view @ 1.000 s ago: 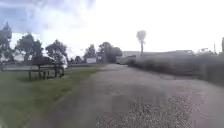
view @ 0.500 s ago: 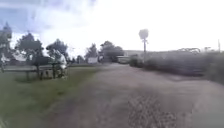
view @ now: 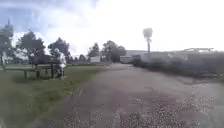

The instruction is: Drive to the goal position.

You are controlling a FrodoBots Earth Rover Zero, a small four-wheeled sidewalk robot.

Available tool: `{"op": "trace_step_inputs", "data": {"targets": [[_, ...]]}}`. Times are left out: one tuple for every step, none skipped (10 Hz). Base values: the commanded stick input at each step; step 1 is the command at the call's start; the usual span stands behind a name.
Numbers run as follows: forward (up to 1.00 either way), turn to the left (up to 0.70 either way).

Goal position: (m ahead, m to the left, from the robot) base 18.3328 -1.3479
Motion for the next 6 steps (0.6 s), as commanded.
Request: {"op": "trace_step_inputs", "data": {"targets": [[0.7, -0.03], [0.7, -0.06], [0.7, -0.07], [0.7, -0.29], [0.7, -0.31], [0.7, -0.33]]}}
